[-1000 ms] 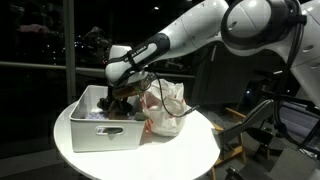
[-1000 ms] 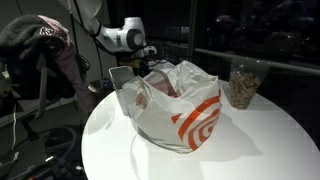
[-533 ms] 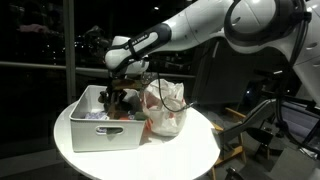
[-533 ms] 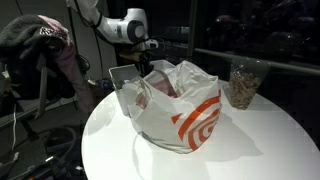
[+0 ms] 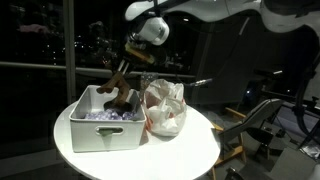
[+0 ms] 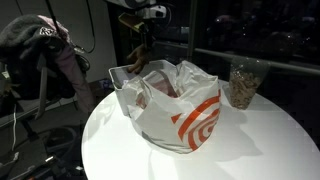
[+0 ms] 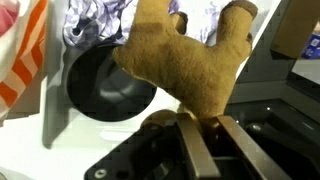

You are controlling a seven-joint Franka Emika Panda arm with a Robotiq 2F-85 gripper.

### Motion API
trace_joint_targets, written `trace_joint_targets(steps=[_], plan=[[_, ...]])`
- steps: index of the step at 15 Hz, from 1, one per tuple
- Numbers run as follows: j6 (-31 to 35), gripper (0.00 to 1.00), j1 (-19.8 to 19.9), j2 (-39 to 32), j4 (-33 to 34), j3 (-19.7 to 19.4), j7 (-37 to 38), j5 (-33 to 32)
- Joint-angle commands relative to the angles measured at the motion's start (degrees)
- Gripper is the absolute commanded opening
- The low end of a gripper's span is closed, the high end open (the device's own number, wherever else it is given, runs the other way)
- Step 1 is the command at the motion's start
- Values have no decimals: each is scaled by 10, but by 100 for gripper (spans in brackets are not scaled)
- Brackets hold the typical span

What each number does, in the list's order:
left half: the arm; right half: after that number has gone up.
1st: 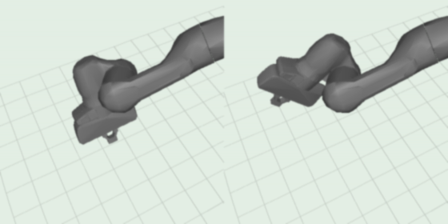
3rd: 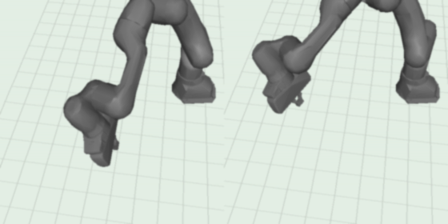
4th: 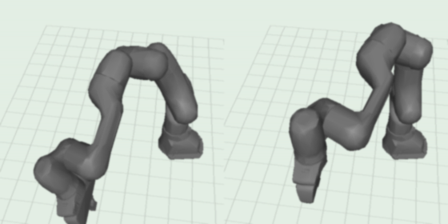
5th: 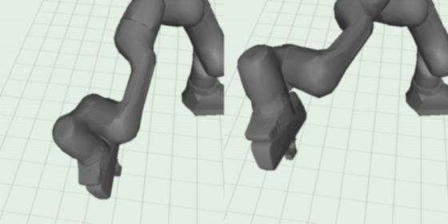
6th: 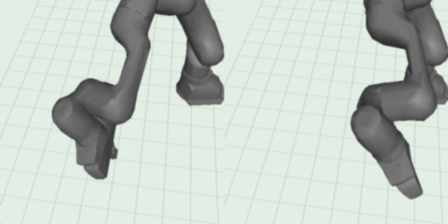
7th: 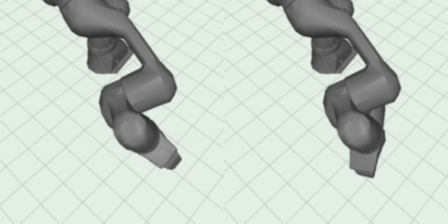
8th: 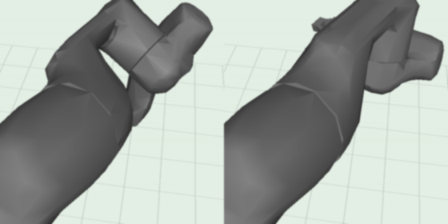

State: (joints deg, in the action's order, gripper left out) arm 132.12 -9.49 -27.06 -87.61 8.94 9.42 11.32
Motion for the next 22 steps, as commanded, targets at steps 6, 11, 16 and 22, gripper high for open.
trace_joint_targets(steps=[6,11,16,22], plan=[[74,4,89,248,-244,-7,-112,226],[195,4,87,297,-352,-46,-106,232],[317,4,88,284,-415,-65,-57,193],[494,4,93,259,-505,-76,103,39]])
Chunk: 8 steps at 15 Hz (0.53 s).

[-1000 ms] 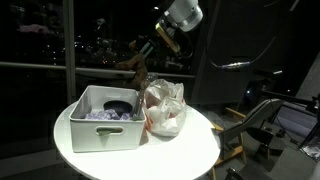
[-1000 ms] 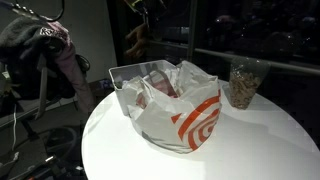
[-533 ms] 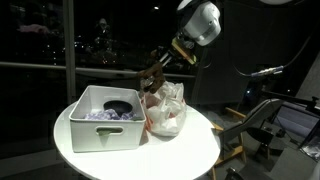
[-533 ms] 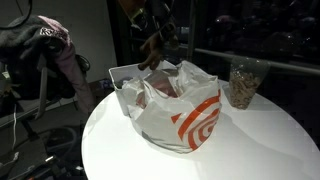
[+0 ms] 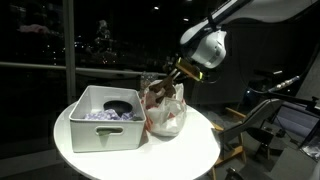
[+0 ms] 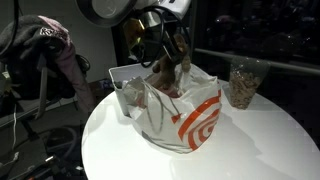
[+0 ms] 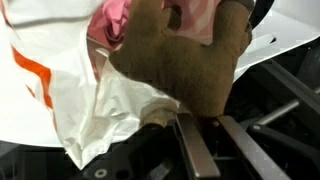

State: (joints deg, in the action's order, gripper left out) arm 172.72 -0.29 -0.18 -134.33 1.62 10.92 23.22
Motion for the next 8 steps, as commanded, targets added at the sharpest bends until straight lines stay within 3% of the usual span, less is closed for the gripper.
trace_joint_targets(steps=[1,6,8], plan=[[111,4,-2,-21,-44,-5,111,-100],[105,4,-25,-66,-40,2,140,-97],[112,4,-43,-91,-30,-13,152,-109]])
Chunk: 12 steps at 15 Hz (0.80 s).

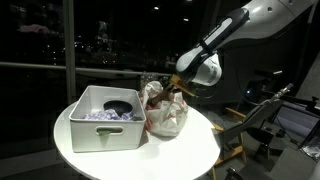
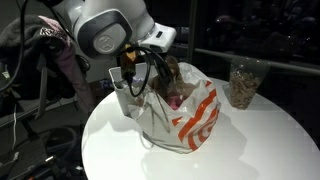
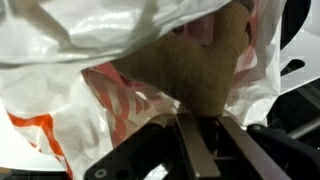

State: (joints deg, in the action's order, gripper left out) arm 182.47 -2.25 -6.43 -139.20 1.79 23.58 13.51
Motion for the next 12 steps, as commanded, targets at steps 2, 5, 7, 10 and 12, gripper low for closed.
trace_joint_targets(steps=[2,5,7,10,12], plan=[[15,4,-52,-59,43,-54,39,-32],[20,4,-111,-93,83,-134,62,-53],[12,6,-165,-107,105,-201,82,-62],[-100,46,-164,-61,99,-179,48,-62],[-183,61,-143,-14,80,-133,-2,-42]])
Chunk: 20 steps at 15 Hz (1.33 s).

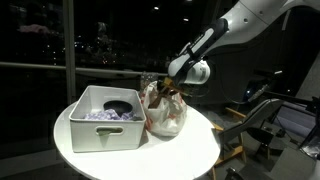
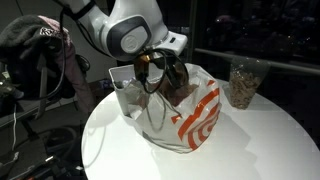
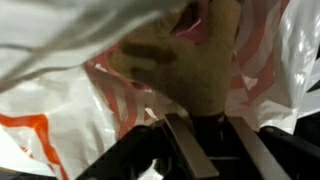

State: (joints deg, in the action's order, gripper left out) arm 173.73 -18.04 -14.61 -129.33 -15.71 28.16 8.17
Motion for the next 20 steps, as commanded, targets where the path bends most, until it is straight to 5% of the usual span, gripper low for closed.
trace_joint_targets(steps=[1,5,11,17,20], plan=[[-136,70,45,88,-23,81,-55,4],[-228,98,74,145,-18,139,-94,4],[-319,100,74,89,75,208,-215,60],[-378,100,64,-6,168,246,-237,1],[-341,100,50,-51,207,254,-232,-37]])
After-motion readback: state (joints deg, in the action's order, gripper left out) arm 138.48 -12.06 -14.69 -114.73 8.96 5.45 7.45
